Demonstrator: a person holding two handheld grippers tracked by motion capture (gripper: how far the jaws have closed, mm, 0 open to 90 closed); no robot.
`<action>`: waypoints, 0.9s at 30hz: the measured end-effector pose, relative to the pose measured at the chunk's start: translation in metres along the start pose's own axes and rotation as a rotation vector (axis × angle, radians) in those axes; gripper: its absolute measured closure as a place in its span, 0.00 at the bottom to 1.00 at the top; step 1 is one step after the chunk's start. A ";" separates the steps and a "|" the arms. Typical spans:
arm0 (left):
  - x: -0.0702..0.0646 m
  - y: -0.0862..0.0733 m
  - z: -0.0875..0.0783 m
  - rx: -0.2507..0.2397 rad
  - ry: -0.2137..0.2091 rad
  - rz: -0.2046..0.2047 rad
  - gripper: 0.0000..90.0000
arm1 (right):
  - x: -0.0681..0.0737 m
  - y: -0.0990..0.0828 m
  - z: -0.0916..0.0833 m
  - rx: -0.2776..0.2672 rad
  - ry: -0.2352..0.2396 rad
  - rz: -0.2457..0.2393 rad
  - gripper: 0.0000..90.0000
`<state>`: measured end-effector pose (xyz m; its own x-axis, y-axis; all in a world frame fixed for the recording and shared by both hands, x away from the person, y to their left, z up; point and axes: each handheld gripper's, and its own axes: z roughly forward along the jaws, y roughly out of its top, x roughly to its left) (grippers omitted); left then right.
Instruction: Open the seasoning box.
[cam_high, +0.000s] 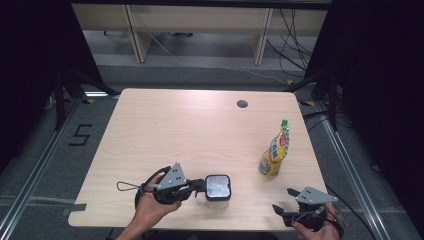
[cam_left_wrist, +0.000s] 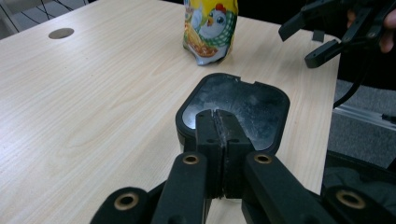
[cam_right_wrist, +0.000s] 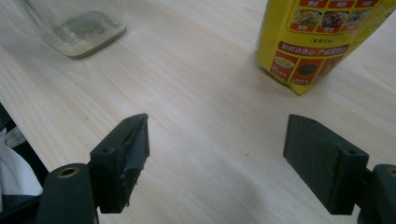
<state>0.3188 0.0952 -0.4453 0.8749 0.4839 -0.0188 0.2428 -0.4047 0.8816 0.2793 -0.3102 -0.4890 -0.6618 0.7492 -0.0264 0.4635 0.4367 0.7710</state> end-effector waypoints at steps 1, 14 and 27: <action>0.000 0.000 0.000 0.017 0.009 0.003 0.98 | 0.000 0.000 0.000 0.000 0.002 -0.004 0.26; 0.005 -0.007 0.002 0.004 0.000 -0.022 0.98 | 0.003 0.001 -0.001 -0.005 0.009 0.026 0.28; 0.007 -0.011 0.001 -0.015 -0.008 -0.048 0.98 | 0.014 0.012 0.001 -0.114 0.144 -0.031 0.68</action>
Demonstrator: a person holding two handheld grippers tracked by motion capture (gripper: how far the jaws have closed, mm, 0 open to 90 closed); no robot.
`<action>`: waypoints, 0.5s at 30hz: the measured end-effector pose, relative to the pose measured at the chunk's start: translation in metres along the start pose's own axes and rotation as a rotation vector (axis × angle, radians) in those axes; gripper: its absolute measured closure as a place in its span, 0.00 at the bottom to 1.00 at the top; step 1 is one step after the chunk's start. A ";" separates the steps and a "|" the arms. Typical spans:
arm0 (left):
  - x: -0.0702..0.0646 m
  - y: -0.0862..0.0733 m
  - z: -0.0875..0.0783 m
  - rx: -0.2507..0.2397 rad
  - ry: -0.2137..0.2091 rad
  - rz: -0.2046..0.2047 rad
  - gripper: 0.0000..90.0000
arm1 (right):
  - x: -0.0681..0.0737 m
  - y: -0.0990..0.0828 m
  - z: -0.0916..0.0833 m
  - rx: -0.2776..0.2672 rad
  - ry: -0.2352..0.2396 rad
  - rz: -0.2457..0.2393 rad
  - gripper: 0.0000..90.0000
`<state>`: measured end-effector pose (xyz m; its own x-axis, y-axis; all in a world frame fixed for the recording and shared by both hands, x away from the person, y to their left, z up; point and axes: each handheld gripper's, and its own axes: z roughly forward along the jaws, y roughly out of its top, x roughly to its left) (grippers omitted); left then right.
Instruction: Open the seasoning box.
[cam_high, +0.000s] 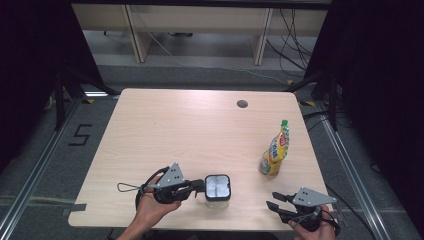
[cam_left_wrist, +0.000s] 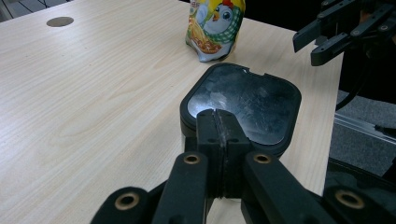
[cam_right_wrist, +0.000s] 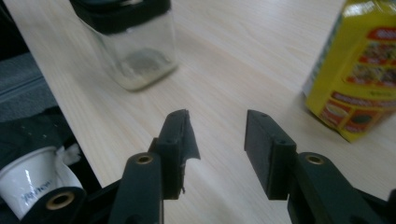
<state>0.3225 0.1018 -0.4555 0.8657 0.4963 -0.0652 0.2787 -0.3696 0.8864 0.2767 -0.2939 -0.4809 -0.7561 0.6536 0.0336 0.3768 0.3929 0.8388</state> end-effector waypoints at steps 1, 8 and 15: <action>0.000 0.000 0.000 -0.006 -0.002 -0.005 0.98 | 0.002 0.002 0.001 -0.009 0.009 -0.011 0.71; 0.001 -0.003 0.000 -0.019 -0.007 -0.037 0.98 | 0.012 0.013 0.010 -0.054 0.060 -0.052 0.80; 0.003 -0.003 -0.001 -0.015 -0.014 -0.034 0.98 | 0.016 0.023 0.018 -0.090 0.101 -0.063 0.90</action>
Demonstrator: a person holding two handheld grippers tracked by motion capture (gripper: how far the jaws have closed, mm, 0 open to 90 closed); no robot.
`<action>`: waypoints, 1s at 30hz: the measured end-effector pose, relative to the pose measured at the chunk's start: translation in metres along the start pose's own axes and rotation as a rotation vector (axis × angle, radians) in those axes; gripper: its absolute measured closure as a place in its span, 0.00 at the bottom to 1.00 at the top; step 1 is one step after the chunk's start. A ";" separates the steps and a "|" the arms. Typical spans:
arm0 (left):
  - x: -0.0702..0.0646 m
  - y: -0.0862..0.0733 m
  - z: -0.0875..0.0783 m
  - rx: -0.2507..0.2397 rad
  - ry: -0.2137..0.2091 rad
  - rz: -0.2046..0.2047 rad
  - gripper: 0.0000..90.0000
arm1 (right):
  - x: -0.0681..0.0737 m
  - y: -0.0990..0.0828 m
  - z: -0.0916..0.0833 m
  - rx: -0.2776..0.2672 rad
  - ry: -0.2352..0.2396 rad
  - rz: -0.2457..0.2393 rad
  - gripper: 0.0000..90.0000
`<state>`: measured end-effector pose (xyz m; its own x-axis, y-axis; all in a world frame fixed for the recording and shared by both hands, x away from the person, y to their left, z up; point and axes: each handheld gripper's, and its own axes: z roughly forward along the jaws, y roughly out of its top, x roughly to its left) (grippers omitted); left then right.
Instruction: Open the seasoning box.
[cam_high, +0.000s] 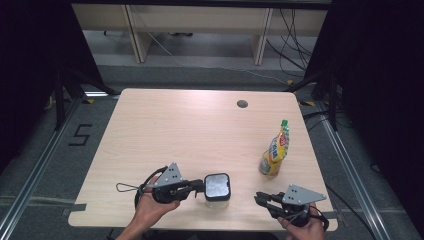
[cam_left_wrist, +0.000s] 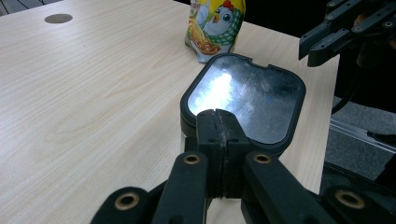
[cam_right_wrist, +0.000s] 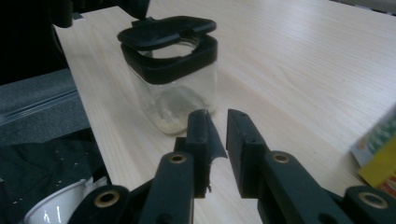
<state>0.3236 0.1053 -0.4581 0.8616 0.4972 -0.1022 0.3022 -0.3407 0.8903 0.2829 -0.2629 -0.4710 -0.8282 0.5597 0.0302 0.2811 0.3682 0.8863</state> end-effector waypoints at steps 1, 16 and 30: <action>0.000 0.000 0.000 -0.003 0.000 0.000 0.98 | 0.001 0.002 0.002 -0.004 0.004 -0.012 0.91; -0.001 -0.002 0.000 -0.014 -0.003 -0.007 0.98 | 0.012 0.027 0.036 -0.003 0.062 -0.097 0.98; 0.001 -0.004 0.000 -0.020 -0.007 0.001 0.93 | 0.018 0.040 0.050 -0.021 0.064 -0.128 0.97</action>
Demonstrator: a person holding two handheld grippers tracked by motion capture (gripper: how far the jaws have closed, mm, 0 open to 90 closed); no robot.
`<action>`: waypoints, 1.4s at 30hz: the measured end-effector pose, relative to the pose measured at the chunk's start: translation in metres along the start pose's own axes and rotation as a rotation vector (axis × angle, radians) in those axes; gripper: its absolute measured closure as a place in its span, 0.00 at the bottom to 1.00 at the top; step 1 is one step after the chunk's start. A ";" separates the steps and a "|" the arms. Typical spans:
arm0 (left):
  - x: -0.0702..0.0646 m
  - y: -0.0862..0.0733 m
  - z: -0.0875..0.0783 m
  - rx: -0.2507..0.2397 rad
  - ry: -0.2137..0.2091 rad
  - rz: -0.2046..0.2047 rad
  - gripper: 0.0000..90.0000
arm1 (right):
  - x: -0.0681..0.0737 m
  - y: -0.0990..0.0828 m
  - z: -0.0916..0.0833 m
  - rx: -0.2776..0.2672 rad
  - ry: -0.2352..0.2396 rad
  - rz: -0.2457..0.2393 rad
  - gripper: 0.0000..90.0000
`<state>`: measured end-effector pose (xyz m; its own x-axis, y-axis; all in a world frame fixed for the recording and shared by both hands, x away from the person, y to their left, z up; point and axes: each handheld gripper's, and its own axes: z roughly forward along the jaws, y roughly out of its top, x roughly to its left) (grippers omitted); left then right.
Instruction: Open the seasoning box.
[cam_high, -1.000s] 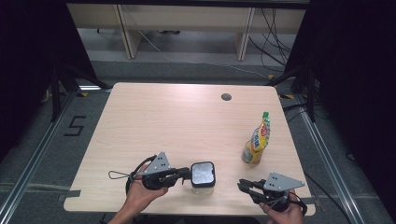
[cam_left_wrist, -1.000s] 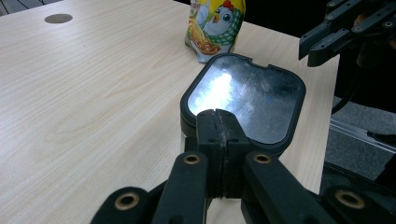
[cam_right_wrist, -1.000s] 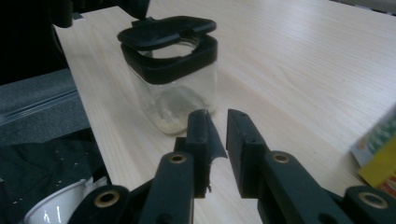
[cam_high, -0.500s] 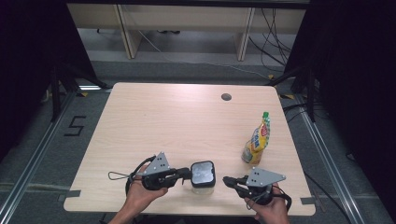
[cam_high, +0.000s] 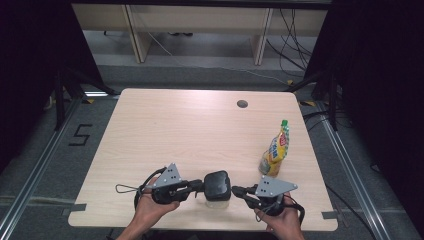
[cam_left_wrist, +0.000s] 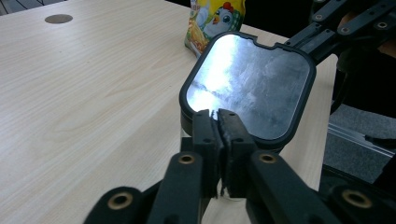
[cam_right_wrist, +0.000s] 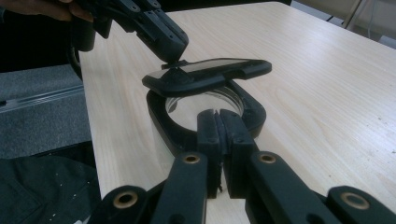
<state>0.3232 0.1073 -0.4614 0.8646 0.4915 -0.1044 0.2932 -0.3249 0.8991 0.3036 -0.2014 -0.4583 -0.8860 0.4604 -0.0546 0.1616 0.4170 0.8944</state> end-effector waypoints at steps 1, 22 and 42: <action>0.001 -0.001 0.000 -0.003 -0.008 -0.001 0.91 | 0.000 0.001 0.001 0.009 0.010 0.003 0.98; 0.009 -0.029 0.004 0.115 -0.051 0.064 0.60 | 0.005 0.018 0.007 -0.018 0.013 -0.022 0.97; 0.011 -0.030 0.016 0.103 -0.048 0.138 0.81 | 0.012 0.044 0.027 -0.048 0.032 -0.084 0.97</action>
<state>0.3302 0.1095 -0.4966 0.9174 0.3980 -0.0050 0.2082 -0.4691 0.8583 0.3118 -0.1562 -0.4321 -0.9093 0.3995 -0.1169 0.0657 0.4149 0.9075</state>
